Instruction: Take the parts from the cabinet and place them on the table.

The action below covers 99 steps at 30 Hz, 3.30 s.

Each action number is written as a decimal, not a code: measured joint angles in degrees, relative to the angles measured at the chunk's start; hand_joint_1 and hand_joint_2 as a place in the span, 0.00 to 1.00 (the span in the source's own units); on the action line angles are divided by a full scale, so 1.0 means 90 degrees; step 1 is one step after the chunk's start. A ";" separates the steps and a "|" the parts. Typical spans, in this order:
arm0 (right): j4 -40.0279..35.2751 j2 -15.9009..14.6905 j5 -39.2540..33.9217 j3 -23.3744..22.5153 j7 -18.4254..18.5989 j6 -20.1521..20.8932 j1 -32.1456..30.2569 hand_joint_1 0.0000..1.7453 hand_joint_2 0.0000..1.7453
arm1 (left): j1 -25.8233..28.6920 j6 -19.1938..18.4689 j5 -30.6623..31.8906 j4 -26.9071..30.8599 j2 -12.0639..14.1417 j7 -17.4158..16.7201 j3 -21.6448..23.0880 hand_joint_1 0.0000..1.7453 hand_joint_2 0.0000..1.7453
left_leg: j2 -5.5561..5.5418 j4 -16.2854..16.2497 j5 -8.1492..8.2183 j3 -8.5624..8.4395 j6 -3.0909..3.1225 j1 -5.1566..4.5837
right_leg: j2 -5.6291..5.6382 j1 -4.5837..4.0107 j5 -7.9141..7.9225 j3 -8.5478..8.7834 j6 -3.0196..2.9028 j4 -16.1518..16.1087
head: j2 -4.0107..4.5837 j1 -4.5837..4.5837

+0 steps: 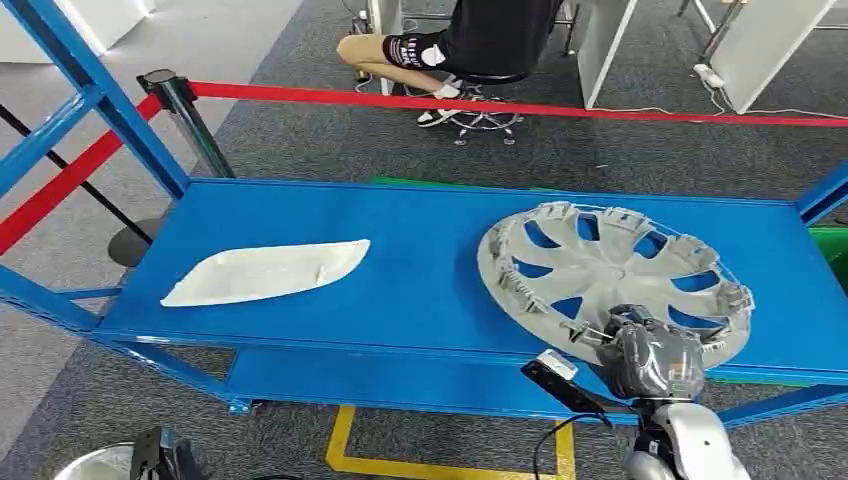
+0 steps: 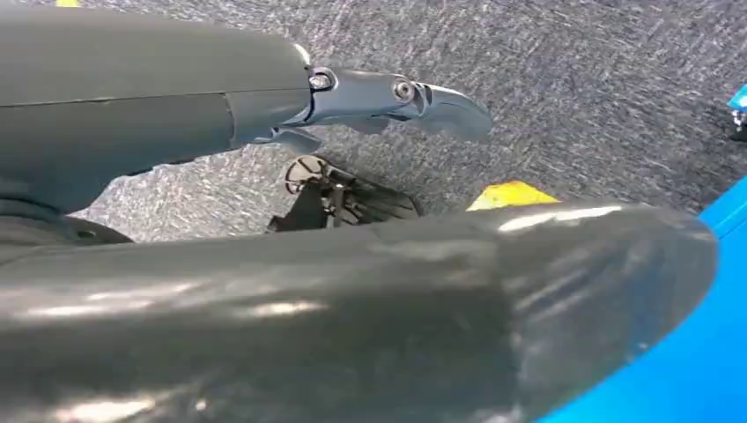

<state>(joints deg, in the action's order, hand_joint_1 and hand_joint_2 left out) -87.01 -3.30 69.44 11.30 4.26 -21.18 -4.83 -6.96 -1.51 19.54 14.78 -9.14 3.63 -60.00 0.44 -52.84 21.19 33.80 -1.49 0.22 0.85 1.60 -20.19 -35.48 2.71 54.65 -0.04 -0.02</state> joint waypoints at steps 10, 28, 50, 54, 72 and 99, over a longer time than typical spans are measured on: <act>-0.0427 -0.0012 -0.0019 0.0218 -0.0306 -0.0627 -0.0023 1.00 1.00 | 0.0006 -0.0002 -0.0051 0.0000 0.0002 0.0019 -0.0017 0.00 0.00 | -0.0003 -0.0001 0.0012 0.0000 0.0002 0.0000 | -0.0010 0.0000 -0.0018 0.0003 -0.0005 0.0000 | -0.0002 0.0000; -0.0143 -0.0015 -0.0097 0.0252 -0.0223 -0.0182 0.0050 1.00 1.00 | -0.0004 -0.0002 -0.0036 0.0000 0.0002 0.0022 -0.0019 0.00 0.00 | -0.0008 -0.0002 0.0020 0.0000 0.0002 0.0000 | -0.0014 0.0000 -0.0024 0.0005 -0.0001 0.0000 | 0.0000 0.0000; -0.0148 -0.0022 -0.0075 0.0294 -0.0524 -0.0934 -0.0026 1.00 1.00 | -0.0010 0.0102 0.0092 0.0002 -0.0049 0.0315 -0.0019 0.00 1.00 | -0.0010 -0.0004 0.0021 0.0000 0.0001 0.0000 | -0.0016 0.0000 -0.0028 0.0005 -0.0001 0.0000 | 0.0000 0.0000; -0.0488 -0.0022 -0.0114 0.0296 -0.0875 -0.1535 -0.0154 1.00 1.00 | -0.0040 0.0224 0.0168 0.0007 -0.0063 0.0537 -0.0012 0.00 1.00 | -0.0010 -0.0003 0.0023 0.0001 0.0000 0.0000 | -0.0015 0.0000 -0.0032 0.0004 -0.0001 0.0001 | 0.0000 0.0000; -0.1299 -0.0022 -0.2048 0.0639 -0.2446 -0.1639 -0.0404 1.00 1.00 | -0.0212 0.0447 0.0309 0.0019 -0.0124 0.0872 0.0194 0.00 1.00 | -0.0010 -0.0097 0.0106 0.0008 0.0059 -0.0011 | -0.0015 0.0011 -0.0071 0.0028 0.0042 0.0033 | 0.0000 -0.0002; -0.1678 0.0080 -0.3036 0.0748 -0.3303 -0.0969 -0.0509 1.00 1.00 | -0.0371 0.0682 0.0622 0.0029 -0.0219 0.0665 0.0797 0.00 1.00 | -0.0033 -0.2371 0.1335 0.0818 -0.0143 0.0083 | -0.0002 -0.0078 -0.0334 -0.0017 -0.0261 0.0428 | -0.0002 0.0000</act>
<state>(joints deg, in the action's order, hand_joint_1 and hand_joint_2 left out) -102.12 -2.58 42.12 18.03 -25.46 -29.90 -9.41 -10.30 4.63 25.14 15.04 -11.10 9.62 -52.83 0.15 -74.17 33.21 41.16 -2.77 0.96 0.83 0.89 -23.20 -35.63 0.36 58.50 -0.07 -0.02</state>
